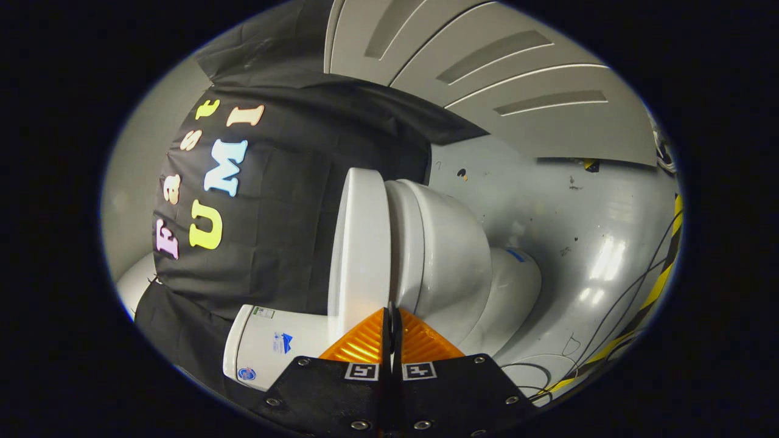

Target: Open the toilet lid.

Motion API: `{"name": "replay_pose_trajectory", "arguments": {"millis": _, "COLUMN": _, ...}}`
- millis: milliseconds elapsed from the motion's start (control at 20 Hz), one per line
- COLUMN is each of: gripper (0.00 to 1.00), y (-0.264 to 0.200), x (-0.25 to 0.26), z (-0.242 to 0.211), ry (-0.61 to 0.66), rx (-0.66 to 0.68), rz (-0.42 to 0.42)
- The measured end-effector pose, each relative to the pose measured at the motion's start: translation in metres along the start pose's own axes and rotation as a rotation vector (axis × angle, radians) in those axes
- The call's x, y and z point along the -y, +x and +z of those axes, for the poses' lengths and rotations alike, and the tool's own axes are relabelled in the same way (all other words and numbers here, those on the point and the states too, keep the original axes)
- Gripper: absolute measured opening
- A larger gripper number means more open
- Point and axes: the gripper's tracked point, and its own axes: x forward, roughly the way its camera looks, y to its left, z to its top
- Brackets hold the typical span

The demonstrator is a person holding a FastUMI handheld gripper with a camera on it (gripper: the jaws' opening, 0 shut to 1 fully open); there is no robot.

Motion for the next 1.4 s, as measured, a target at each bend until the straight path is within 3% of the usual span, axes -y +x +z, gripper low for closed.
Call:
{"name": "replay_pose_trajectory", "arguments": {"millis": 550, "gripper": 0.00, "y": -0.021, "x": -0.063, "z": 0.009, "ry": -0.298, "rx": 0.059, "rz": -0.160}}
{"name": "replay_pose_trajectory", "arguments": {"millis": 700, "gripper": 0.00, "y": -0.028, "x": -0.093, "z": 0.006, "ry": -0.318, "rx": 0.076, "rz": -0.156}}
{"name": "replay_pose_trajectory", "arguments": {"millis": 950, "gripper": 0.00, "y": -0.038, "x": -0.147, "z": -0.005, "ry": -0.476, "rx": 0.113, "rz": -0.186}}
{"name": "replay_pose_trajectory", "arguments": {"millis": 1400, "gripper": 0.00, "y": -0.044, "x": -0.177, "z": -0.021, "ry": -0.472, "rx": 0.170, "rz": -0.220}}
